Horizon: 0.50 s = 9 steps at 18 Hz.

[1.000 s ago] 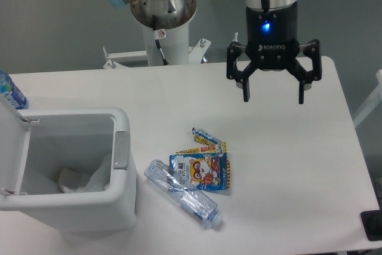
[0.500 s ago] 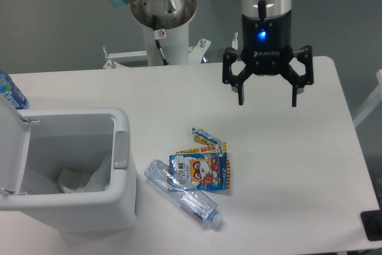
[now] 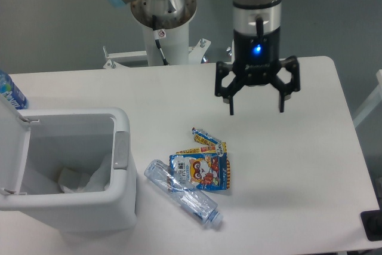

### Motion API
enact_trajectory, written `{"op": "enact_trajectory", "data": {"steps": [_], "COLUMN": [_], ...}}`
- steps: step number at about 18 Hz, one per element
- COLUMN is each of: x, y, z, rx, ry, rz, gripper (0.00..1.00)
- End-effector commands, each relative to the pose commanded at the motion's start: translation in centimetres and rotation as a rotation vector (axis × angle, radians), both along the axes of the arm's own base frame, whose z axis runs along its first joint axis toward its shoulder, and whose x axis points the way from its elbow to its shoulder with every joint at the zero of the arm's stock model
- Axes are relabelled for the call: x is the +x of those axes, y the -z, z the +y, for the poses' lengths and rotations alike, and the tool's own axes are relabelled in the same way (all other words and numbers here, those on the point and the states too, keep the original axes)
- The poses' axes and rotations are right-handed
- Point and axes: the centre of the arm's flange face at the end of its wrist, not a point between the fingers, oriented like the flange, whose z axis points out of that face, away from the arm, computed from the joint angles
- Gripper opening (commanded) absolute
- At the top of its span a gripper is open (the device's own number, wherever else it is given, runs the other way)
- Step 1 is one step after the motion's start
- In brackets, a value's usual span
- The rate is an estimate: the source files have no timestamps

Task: Place the trash in the trash can
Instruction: 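Move the open gripper down over the colourful snack wrapper, then lower the gripper onto the snack wrapper and close on it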

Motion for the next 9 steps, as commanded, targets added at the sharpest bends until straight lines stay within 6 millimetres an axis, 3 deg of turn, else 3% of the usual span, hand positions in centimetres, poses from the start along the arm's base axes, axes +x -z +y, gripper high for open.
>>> {"op": "enact_trajectory", "data": {"steps": [4, 7, 9], "x": [-1.0, -2.3, -3.3], "y": [7.6, 10.2, 10.8], "z": [4.2, 5.3, 5.9], "rx": [-0.071, -0.096, -0.101], "ry": [0.052, 0.062, 0.064], "rz": [-0.099, -0.124, -0.129], "gripper": [1.0, 1.0, 1.0]}}
